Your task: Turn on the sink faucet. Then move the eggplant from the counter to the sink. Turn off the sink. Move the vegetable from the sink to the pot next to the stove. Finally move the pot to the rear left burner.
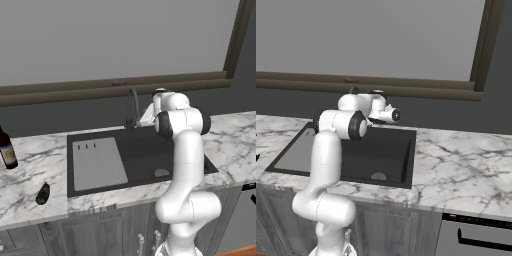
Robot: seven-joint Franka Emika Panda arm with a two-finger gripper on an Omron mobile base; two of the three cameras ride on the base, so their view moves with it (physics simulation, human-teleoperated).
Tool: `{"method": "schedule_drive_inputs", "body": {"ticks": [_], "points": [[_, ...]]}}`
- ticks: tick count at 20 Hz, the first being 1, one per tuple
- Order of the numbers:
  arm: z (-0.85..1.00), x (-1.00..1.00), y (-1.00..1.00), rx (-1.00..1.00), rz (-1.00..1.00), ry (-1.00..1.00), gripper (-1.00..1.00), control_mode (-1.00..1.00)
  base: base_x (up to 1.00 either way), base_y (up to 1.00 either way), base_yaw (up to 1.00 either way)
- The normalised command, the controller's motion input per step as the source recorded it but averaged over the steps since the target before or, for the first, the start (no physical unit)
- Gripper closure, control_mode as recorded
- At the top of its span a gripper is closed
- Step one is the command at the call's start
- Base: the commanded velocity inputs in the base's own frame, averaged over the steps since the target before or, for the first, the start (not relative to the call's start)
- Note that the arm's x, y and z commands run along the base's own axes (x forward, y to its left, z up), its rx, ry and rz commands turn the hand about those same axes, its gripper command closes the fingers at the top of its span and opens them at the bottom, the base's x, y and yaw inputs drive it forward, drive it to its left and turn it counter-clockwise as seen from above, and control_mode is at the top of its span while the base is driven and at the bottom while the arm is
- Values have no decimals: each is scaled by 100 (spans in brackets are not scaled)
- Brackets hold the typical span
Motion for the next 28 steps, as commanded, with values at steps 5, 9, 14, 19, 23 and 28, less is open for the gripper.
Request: {"method": "schedule_drive_inputs", "body": {"ticks": [5, 9, 14, 19, 23, 28], "points": [[-1, 3, 10, 0, 0, 0, -100, -100, 0, 0, 0], [0, 5, 17, 0, 0, 0, -100, -100, 0, 0, 0], [0, 11, 15, 0, 0, 0, -100, -100, 0, 0, 0], [-1, 13, 20, 0, 0, 0, 100, -100, 0, 0, 0], [-5, 7, 11, 0, 0, 1, 100, -100, 0, 0, 0], [-5, 0, 0, 0, 0, -1, 100, -100, 0, 0, 0]]}}
